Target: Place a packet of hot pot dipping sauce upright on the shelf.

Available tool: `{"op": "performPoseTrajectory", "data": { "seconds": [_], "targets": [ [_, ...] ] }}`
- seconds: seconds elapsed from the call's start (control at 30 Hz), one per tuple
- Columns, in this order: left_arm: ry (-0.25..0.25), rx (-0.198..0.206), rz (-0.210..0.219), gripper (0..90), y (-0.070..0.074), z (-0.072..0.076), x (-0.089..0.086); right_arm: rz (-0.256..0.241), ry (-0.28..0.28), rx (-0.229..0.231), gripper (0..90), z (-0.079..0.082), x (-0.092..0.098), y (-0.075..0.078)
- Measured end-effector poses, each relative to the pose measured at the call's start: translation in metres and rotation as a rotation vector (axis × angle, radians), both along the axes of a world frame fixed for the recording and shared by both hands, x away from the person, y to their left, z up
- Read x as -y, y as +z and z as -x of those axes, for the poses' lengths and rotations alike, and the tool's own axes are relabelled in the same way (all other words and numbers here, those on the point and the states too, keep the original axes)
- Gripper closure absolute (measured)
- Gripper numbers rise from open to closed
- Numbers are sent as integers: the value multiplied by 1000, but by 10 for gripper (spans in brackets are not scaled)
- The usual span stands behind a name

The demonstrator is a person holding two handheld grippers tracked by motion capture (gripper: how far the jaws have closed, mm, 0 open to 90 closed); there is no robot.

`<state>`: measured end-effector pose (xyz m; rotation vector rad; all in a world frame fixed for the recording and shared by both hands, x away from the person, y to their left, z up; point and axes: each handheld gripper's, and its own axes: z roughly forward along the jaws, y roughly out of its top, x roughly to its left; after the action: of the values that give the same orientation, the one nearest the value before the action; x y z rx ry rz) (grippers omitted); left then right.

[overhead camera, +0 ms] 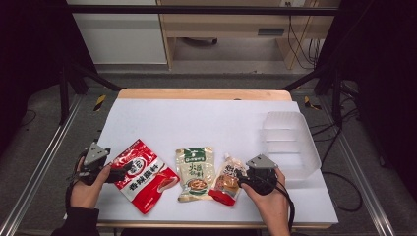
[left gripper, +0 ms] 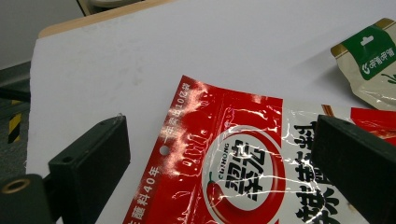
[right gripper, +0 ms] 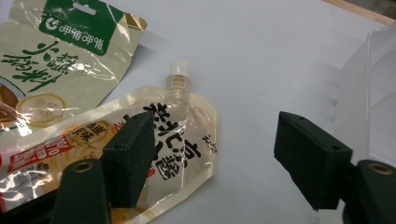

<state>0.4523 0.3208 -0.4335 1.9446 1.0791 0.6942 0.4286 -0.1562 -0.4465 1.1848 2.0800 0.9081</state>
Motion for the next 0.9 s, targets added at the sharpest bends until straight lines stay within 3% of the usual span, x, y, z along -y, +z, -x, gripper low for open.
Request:
{"op": "performPoseTrajectory", "data": {
  "seconds": [0.13,0.33,0.77,0.9],
  "targets": [
    [-7,-8,-5,53,-1,-1,2,13,0,-5,339,-5,-3,-2],
    [-23,-8,-10,54,-1,-1,5,28,2,-56,418,-12,-9,-8],
    [-48,-10,-21,57,-1,-2,10,30,3,-141,417,-22,-12,-21],
    [-54,-9,-22,58,-1,-2,12,-5,-1,-179,426,-26,-11,-25]
  ]
}}
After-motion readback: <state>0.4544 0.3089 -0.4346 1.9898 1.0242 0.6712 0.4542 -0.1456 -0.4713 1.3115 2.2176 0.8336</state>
